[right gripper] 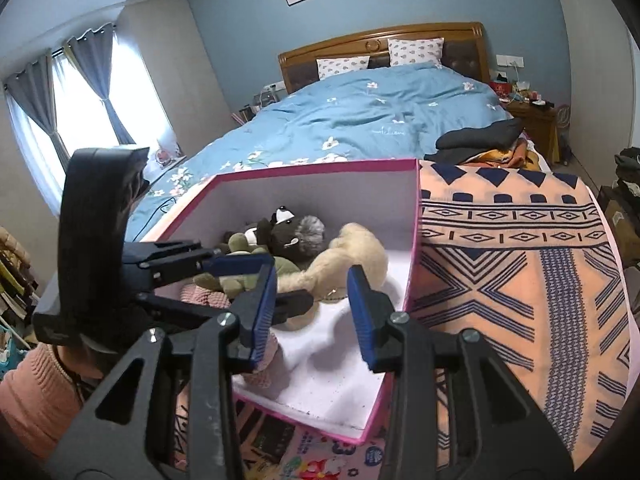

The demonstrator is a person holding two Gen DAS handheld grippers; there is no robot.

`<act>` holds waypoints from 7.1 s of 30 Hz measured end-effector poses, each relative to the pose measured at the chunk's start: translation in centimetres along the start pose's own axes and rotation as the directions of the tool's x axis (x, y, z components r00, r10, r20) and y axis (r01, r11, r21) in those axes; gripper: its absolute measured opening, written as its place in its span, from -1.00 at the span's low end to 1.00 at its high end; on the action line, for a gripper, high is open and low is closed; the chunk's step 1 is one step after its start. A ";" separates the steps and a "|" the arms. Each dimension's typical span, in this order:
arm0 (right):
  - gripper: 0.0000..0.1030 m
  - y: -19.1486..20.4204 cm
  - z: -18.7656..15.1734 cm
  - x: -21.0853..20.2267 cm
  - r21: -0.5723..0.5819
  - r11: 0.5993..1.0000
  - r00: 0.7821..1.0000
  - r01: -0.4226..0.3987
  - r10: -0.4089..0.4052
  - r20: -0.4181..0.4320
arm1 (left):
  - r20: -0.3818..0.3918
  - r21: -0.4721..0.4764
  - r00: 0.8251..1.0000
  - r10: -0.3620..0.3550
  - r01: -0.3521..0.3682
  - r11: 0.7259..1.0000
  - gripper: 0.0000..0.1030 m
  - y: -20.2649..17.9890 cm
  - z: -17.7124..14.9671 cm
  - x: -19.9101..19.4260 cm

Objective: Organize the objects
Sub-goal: 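Withdraw the left gripper from the magenta box, then move the open left gripper down to the pink drawstring pouch, then close the left gripper on the pink pouch and lift it, then carry the pink pouch over the magenta box with the left gripper, then lower the pink pouch into the box and open the left gripper, then withdraw the left gripper and move it to the floral tissue pack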

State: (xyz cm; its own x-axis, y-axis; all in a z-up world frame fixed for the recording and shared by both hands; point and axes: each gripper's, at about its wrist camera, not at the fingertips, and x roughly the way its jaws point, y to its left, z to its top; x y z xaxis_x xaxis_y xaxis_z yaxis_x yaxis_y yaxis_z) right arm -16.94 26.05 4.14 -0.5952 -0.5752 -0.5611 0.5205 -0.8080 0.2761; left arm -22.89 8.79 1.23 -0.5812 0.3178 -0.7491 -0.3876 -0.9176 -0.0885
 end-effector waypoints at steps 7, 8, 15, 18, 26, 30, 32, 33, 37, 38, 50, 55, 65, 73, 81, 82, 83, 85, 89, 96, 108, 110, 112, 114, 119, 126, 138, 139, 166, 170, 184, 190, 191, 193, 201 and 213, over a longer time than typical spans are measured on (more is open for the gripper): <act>-0.23 0.5 -1.1 -1.3 0.005 1.000 1.000 -0.015 0.015 0.003 | 0.043 0.008 0.999 0.008 -0.009 1.000 0.14 -0.4 -1.3 -2.0; -0.23 0.6 -1.3 -1.7 0.007 1.000 1.000 -0.018 0.018 0.007 | 0.056 0.011 0.998 0.002 -0.003 1.000 0.16 -0.6 -1.7 -2.6; -0.23 1.3 -3.3 -5.3 0.015 0.997 0.996 -0.073 0.072 0.044 | 0.168 0.041 0.985 -0.036 0.029 0.999 0.30 -1.7 -4.7 -8.0; -0.20 1.8 -4.5 -6.9 0.005 0.996 0.995 -0.091 0.090 0.050 | 0.185 0.069 0.981 -0.062 0.050 0.996 0.30 -2.6 -6.6 -9.7; -0.13 2.9 -10.4 -8.9 -0.027 0.992 0.992 -0.121 0.120 -0.047 | 0.106 0.089 0.983 -0.150 0.141 0.986 0.31 -4.8 -12.7 -10.0; -0.13 3.1 -13.2 -8.5 -0.044 0.993 0.986 -0.108 0.102 -0.129 | 0.040 0.077 0.983 -0.179 0.176 0.981 0.31 -5.7 -15.3 -8.7; -0.13 3.2 -14.6 -8.2 -0.041 0.992 0.980 -0.117 0.109 -0.165 | 0.018 0.061 0.985 -0.172 0.171 0.983 0.31 -6.1 -16.6 -8.1; -0.13 3.3 -15.2 -8.1 -0.046 0.992 0.977 -0.120 0.110 -0.182 | 0.008 0.056 0.985 -0.173 0.172 0.983 0.31 -6.2 -17.3 -8.0; -0.13 3.9 -16.9 -7.2 -0.067 0.989 0.965 -0.130 0.111 -0.237 | -0.021 0.025 0.979 -0.205 0.205 0.978 0.31 -6.6 -19.0 -7.7; -0.13 4.0 -17.2 -6.9 -0.072 0.989 0.962 -0.128 0.106 -0.251 | -0.025 0.017 0.977 -0.213 0.213 0.977 0.31 -6.8 -19.4 -7.8; -0.13 3.4 -19.6 -5.1 -0.005 0.986 0.928 -0.166 0.155 -0.339 | -0.076 -0.004 0.961 -0.268 0.268 0.963 0.31 -7.6 -22.1 -7.7; -0.22 4.1 -20.3 -4.9 0.087 0.974 0.912 -0.211 0.228 -0.340 | -0.078 -0.027 0.960 -0.268 0.267 0.963 0.31 -6.2 -22.5 -8.1; -0.21 5.5 -19.5 -3.7 0.046 0.969 0.898 -0.242 0.242 -0.368 | -0.093 -0.032 0.941 -0.326 0.325 0.945 0.31 -6.3 -23.2 -8.1; -0.39 6.4 -19.3 -2.7 -0.024 0.963 0.881 -0.268 0.235 -0.412 | -0.119 -0.034 0.921 -0.370 0.369 0.929 0.30 -7.3 -23.3 -7.1; -0.66 6.4 -18.5 -4.5 -0.020 0.960 0.908 -0.280 0.258 -0.331 | -0.088 -0.058 0.917 -0.389 0.385 0.921 0.16 -7.1 -22.7 -7.9; -0.66 6.3 -18.3 -4.8 -0.012 0.959 0.912 -0.284 0.267 -0.312 | -0.079 -0.057 0.919 -0.386 0.382 0.922 0.15 -7.1 -22.5 -8.1; -0.66 6.2 -18.1 -5.0 -0.006 0.959 0.916 -0.283 0.269 -0.299 | -0.073 -0.058 0.921 -0.382 0.379 0.924 0.13 -7.1 -22.3 -8.3; -0.66 5.9 -17.6 -5.5 0.012 0.959 0.923 -0.283 0.276 -0.268 | -0.060 -0.055 0.924 -0.377 0.374 0.926 0.01 -7.2 -21.7 -8.7; -0.66 5.5 -16.6 -6.5 0.022 0.960 0.938 -0.278 0.276 -0.211 | -0.035 -0.038 0.927 -0.373 0.371 0.928 -0.13 -7.2 -20.7 -9.3; -0.66 5.6 -14.7 -7.6 0.023 0.959 0.949 -0.282 0.282 -0.141 | 0.007 -0.024 0.935 -0.355 0.355 0.934 -0.20 -6.7 -18.8 -10.3; -0.66 5.5 -13.0 -8.3 0.034 0.955 0.953 -0.293 0.295 -0.064 | 0.025 0.001 0.947 -0.322 0.322 0.947 -0.23 -7.2 -16.5 -10.1; -0.66 5.5 -12.6 -8.5 0.034 0.955 0.954 -0.294 0.296 -0.051 | 0.031 0.010 0.948 -0.316 0.316 0.949 -0.23 -6.8 -16.3 -11.0; -0.66 5.4 -12.2 -8.7 0.030 0.956 0.955 -0.292 0.293 -0.038 | 0.037 0.015 0.949 -0.314 0.314 0.949 -0.23 -6.8 -16.1 -11.3; -0.66 5.4 -11.9 -8.8 0.032 0.955 0.954 -0.296 0.297 -0.026 | 0.040 0.020 0.950 -0.310 0.309 0.951 -0.23 -6.9 -15.6 -11.2; -0.66 5.4 -11.1 -9.0 0.024 0.956 0.956 -0.292 0.292 -0.006 | 0.043 0.030 0.953 -0.301 0.300 0.953 -0.23 -7.1 -15.0 -11.3; -0.66 5.2 -10.2 -9.0 0.018 0.956 0.957 -0.291 0.291 0.017 | 0.058 0.044 0.955 -0.290 0.288 0.957 -0.24 -7.2 -14.2 -11.7; -0.66 5.2 -7.8 -9.4 -0.009 0.957 0.955 -0.290 0.290 0.065 | 0.088 0.060 0.958 -0.272 0.267 0.962 -0.24 -6.6 -11.6 -11.9; -0.66 5.2 -7.6 -9.4 -0.008 0.957 0.955 -0.289 0.289 0.071 | 0.090 0.061 0.958 -0.271 0.267 0.962 -0.24 -6.5 -11.4 -11.9; -0.67 2.7 0.9 -6.6 0.007 0.966 0.956 -0.257 0.253 0.150 | 0.134 0.078 0.976 -0.169 0.159 0.984 -0.25 -3.3 -2.2 -9.8; -0.67 2.4 2.1 -6.1 0.006 0.968 0.957 -0.250 0.246 0.156 | 0.136 0.076 0.979 -0.151 0.142 0.987 -0.25 -2.9 -0.9 -9.1; -0.71 -1.0 3.6 -0.6 0.069 0.981 0.980 -0.180 0.172 0.101 | 0.036 -0.011 0.994 -0.105 0.106 0.994 -0.25 -1.1 1.7 -2.7; -0.72 -1.8 3.7 1.3 0.085 0.987 0.989 -0.138 0.132 0.071 | 0.001 -0.041 0.999 -0.046 0.046 0.998 -0.25 -0.3 2.9 -0.3; -0.72 -2.0 3.7 1.5 0.091 0.986 0.989 -0.139 0.134 0.065 | -0.002 -0.049 0.999 -0.048 0.048 0.998 -0.25 -0.2 2.9 -0.1; -0.72 -2.2 3.4 1.7 0.093 0.987 0.991 -0.130 0.125 0.056 | 0.002 -0.052 0.999 -0.051 0.051 0.997 -0.25 0.0 2.8 -0.1; -0.71 -3.2 1.9 1.4 0.110 0.991 0.997 -0.078 0.074 0.033 | 0.039 -0.042 0.998 -0.051 0.053 0.998 -0.21 0.1 1.3 -1.6; -0.28 -1.7 -0.7 -3.4 0.082 0.988 0.989 -0.128 0.121 0.084 | 0.165 -0.002 0.983 -0.080 0.081 0.997 0.19 -1.3 -2.4 -7.3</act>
State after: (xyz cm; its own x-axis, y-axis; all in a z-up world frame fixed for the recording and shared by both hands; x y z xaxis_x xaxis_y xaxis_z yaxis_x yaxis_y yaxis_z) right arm -15.38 29.47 5.00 -0.5773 -0.6772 -0.4562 0.5404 -0.7357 0.4083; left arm -16.43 7.08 5.28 -0.6583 0.4251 -0.6213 -0.4320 -0.8892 -0.1508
